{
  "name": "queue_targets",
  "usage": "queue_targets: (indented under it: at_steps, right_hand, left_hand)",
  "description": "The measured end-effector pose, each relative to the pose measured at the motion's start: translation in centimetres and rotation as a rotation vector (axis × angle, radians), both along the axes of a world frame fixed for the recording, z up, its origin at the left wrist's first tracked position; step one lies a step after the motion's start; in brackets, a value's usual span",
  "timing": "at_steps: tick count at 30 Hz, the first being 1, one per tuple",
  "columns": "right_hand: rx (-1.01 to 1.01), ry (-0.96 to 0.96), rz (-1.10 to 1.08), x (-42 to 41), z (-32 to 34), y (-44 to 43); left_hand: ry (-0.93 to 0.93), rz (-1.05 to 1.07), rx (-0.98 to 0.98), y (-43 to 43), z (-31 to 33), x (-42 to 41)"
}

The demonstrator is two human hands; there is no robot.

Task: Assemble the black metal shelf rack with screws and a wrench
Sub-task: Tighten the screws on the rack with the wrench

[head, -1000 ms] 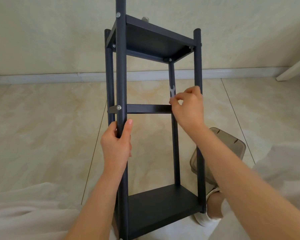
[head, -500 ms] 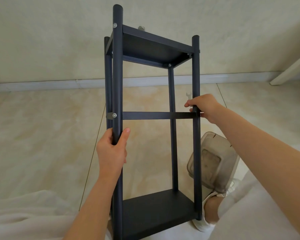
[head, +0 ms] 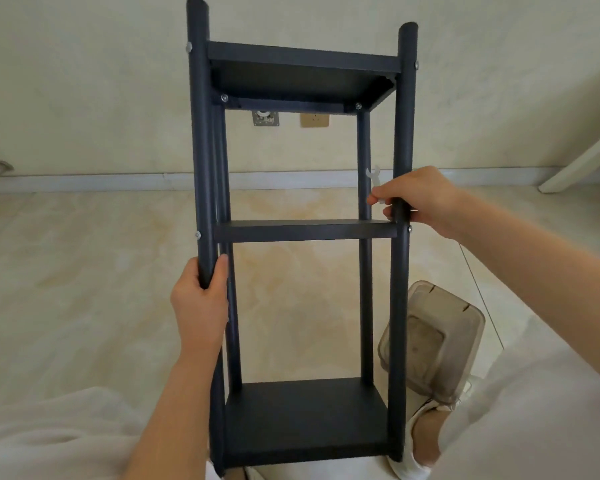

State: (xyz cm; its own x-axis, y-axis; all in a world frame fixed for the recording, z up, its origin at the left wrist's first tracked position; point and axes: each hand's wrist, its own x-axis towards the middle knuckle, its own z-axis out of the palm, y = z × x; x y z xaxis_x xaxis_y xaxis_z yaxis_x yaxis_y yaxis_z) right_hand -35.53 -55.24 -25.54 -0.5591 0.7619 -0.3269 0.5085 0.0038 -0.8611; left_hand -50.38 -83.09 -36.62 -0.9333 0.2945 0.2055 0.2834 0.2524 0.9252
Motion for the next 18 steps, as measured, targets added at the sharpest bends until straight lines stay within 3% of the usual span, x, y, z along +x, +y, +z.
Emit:
queue_targets:
  at_steps: [7, 13, 18]
  right_hand:
    - [0.006, 0.283, 0.144, 1.2, 4.3, -1.2]
    - [-0.16, 0.417, 0.179, 1.1, 4.3, -1.9]
    - [-0.141, 0.486, 0.277, 0.6, 4.6, -3.4]
  left_hand:
    - [-0.143, 0.041, 0.085, 0.3, -1.1, -0.2]
    - [-0.051, 0.093, -0.016, 0.1, -1.9, -1.6]
    - [-0.07, 0.144, -0.051, 0.4, -2.7, -2.7]
